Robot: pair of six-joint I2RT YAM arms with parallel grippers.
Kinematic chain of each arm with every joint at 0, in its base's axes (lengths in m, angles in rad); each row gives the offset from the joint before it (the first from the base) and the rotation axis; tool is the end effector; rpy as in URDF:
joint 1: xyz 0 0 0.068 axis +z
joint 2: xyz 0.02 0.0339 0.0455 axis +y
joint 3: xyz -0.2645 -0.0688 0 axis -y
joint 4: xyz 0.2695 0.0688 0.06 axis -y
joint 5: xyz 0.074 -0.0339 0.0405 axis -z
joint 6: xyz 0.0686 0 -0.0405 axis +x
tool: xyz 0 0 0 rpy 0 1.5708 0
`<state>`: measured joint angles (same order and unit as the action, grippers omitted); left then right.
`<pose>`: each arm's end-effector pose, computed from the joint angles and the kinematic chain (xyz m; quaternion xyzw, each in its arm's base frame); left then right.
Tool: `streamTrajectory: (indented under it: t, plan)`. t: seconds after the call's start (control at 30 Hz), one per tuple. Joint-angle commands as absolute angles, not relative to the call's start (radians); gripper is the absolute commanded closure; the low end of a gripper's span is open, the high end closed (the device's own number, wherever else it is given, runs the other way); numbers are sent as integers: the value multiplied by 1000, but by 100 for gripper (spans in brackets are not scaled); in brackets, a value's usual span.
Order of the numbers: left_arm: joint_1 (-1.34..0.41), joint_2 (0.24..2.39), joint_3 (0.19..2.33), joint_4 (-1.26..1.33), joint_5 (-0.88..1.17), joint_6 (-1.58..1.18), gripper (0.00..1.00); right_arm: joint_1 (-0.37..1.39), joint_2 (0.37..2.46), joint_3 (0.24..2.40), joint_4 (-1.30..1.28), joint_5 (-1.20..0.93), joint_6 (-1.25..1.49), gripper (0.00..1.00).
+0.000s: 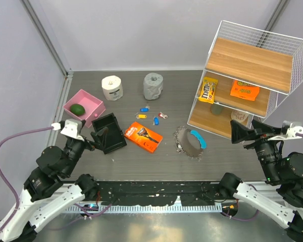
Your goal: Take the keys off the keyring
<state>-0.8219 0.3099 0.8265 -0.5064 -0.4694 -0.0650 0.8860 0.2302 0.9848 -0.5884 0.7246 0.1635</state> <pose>0.0962 -0.0580 0.3808 0.0992 0.6969 -0.1488 0.6946 0.0614 0.0033 0.4229 0.0396 0.6607 0.1595 0.7325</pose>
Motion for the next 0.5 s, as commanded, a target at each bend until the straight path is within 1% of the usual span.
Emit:
streamTrajectory:
  t: [0.0, 0.2, 0.47]
  plan:
    - [-821, 288, 827, -442, -443, -52, 1, 885, 247, 980, -569, 742, 158, 5]
    - [-821, 282, 821, -443, -468, -44, 1, 887, 229, 970, -560, 744, 149, 5]
    - [-821, 304, 831, -454, -459, -41, 1, 885, 221, 931, -532, 690, 166, 5]
